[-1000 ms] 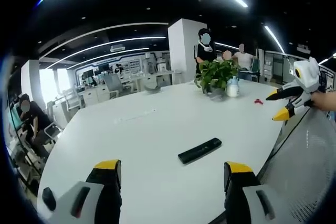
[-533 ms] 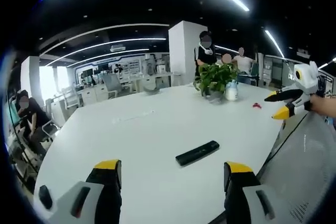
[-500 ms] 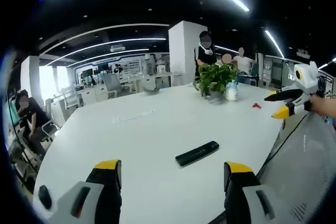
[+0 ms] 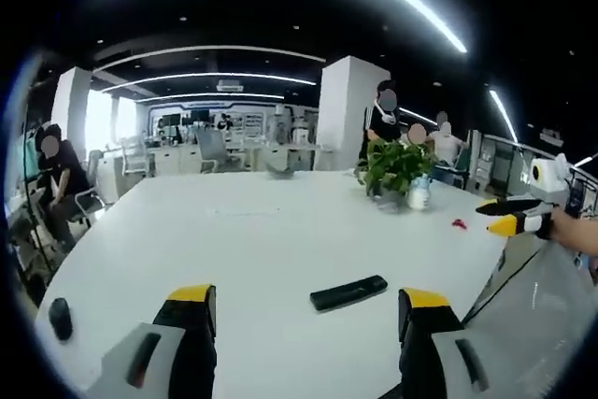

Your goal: Press the specified remote control buttons in sequence, fully releasing each button before pressing the next.

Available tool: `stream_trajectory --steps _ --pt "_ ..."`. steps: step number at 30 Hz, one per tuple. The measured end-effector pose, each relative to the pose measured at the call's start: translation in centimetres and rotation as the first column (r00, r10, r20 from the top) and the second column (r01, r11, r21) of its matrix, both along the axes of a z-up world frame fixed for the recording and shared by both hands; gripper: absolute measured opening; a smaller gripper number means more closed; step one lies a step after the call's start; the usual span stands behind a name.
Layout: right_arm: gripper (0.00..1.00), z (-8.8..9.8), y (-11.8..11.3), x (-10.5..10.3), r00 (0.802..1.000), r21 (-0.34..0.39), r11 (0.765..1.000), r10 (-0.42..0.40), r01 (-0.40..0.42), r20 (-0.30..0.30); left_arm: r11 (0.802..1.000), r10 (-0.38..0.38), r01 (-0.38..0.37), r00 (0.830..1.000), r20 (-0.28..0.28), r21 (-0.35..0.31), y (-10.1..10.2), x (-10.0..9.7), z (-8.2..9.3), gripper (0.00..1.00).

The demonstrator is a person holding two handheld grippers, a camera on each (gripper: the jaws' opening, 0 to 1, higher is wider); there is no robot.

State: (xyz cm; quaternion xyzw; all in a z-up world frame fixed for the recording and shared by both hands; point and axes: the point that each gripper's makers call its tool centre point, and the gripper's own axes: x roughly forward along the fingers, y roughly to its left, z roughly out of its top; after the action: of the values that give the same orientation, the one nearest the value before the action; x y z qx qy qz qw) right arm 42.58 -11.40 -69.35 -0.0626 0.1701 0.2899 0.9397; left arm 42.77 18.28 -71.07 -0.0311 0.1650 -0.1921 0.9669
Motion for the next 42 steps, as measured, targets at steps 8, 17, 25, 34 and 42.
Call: stream_trajectory --steps 8,17,25,34,42 --pt "0.56 -0.3 0.1 0.5 1.0 0.027 1.0 0.012 -0.012 -0.026 0.999 0.046 -0.046 0.999 -0.016 0.019 0.7 0.2 -0.3 0.83" --pt "0.56 -0.8 0.3 1.0 0.999 -0.021 0.999 0.034 -0.034 -0.014 0.995 0.012 -0.012 1.0 0.003 0.098 -0.1 0.3 -0.2 0.83" --pt "0.57 -2.0 -0.1 1.2 0.998 -0.078 0.997 0.024 -0.028 -0.05 0.998 0.0 -0.002 1.0 0.018 0.07 0.1 0.6 0.0 0.83" --pt "0.58 -2.5 -1.9 1.8 0.995 -0.167 0.983 -0.087 0.079 -0.04 0.997 -0.051 0.051 0.999 -0.003 0.053 -0.8 0.3 -0.4 0.83" --pt "0.58 -2.2 -1.6 1.5 0.994 -0.147 0.985 -0.099 0.091 -0.05 0.999 -0.038 0.039 0.999 -0.015 0.02 -0.6 0.2 -0.4 0.83"
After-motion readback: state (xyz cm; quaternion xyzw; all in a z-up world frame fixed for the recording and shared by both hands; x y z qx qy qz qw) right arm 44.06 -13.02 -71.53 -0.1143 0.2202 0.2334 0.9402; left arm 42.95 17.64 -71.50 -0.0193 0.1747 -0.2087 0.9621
